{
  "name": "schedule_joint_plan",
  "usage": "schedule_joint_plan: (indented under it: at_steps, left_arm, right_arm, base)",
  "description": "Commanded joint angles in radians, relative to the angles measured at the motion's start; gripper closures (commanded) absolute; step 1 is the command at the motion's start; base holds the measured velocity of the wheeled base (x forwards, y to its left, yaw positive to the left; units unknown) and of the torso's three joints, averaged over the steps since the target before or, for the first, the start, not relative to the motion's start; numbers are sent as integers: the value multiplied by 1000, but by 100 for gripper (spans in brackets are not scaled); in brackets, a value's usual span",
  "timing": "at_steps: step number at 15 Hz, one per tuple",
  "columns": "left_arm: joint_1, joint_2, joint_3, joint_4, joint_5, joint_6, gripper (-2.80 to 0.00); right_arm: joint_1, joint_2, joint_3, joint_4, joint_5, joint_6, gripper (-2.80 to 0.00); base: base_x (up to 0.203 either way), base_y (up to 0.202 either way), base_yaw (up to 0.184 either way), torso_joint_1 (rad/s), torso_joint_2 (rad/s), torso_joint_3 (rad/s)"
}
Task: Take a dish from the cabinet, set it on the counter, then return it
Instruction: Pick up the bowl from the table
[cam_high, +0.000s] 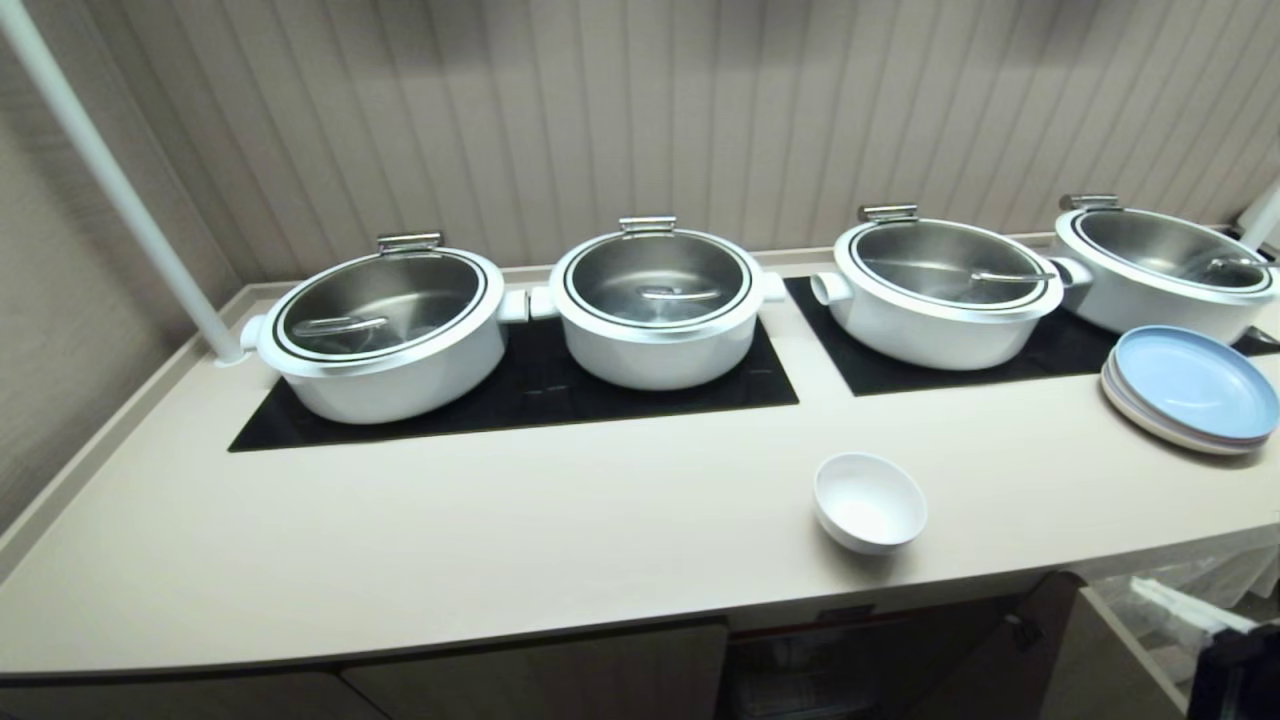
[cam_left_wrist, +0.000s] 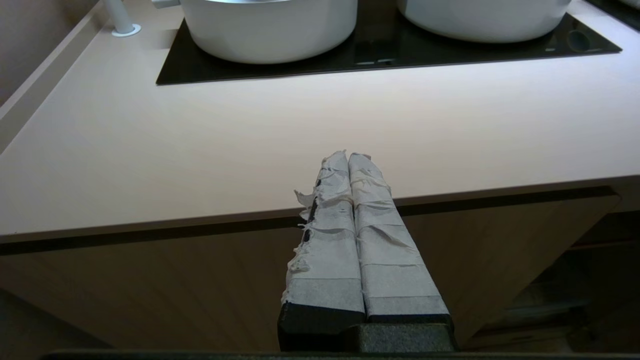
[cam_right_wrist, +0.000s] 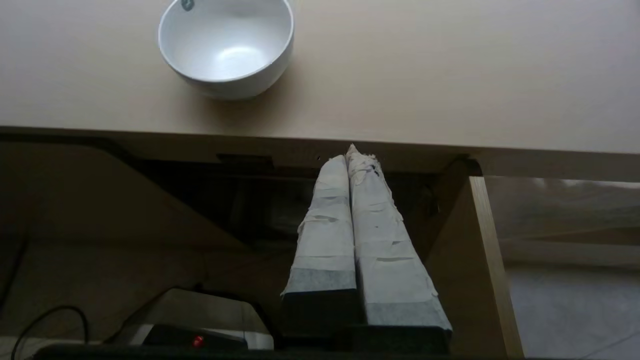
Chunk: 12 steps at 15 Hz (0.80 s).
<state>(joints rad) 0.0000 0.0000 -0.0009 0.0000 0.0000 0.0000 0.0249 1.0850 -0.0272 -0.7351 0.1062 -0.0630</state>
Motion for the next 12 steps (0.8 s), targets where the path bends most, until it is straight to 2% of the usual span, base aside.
schedule_joint_plan:
  at_steps: [1,3,7,12]
  left_arm:
    - [0,0,1,0,0,0,0]
    - [0,0,1,0,0,0,0]
    - [0,0,0,0,0,0,0]
    - [0,0,-1,0,0,0,0]
  right_arm:
    - [-4,-99,25,10,8,1,0]
    - [-5,-163,27,62,12,2,0]
    - [-6,-324,27,263,9,-10,0]
    - [-10,-674,25,548,8,-33,0]
  base:
    - [0,0,0,0,0,0]
    - [0,0,0,0,0,0]
    - [0,0,0,0,0,0]
    - [0,0,0,0,0,0]
